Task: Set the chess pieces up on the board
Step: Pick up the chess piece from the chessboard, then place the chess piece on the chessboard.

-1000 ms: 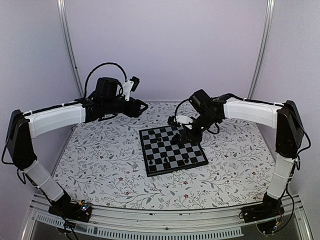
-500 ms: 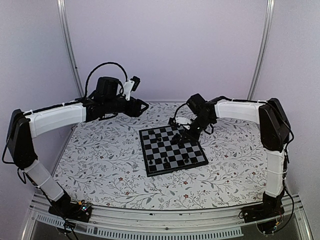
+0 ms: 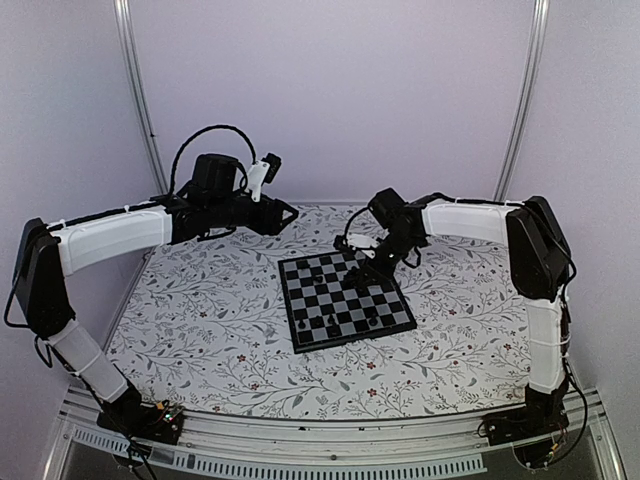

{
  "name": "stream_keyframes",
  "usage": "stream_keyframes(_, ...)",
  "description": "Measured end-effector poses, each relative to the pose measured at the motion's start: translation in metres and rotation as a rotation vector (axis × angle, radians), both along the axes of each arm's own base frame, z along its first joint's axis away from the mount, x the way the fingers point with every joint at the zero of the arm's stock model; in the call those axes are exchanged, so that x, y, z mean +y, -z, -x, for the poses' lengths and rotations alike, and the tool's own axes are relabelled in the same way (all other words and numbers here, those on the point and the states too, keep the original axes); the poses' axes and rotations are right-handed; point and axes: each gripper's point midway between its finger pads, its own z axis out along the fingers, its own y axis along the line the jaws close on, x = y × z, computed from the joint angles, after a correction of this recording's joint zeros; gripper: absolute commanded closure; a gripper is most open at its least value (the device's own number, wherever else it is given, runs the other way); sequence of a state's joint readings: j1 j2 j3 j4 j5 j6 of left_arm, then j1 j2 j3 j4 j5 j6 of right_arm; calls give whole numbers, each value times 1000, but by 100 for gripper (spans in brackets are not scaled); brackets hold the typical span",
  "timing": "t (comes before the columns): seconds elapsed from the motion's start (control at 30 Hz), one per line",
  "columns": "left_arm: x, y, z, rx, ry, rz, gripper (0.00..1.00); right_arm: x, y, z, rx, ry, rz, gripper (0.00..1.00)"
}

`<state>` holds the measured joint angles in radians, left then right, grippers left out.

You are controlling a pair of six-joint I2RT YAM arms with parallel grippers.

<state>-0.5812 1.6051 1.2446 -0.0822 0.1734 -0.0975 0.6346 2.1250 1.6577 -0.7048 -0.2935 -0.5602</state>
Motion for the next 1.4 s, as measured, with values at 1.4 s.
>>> stream_keyframes(1.4,-3,9,1,24,19,-4,34,-60,-20,88,37,-17,51,96)
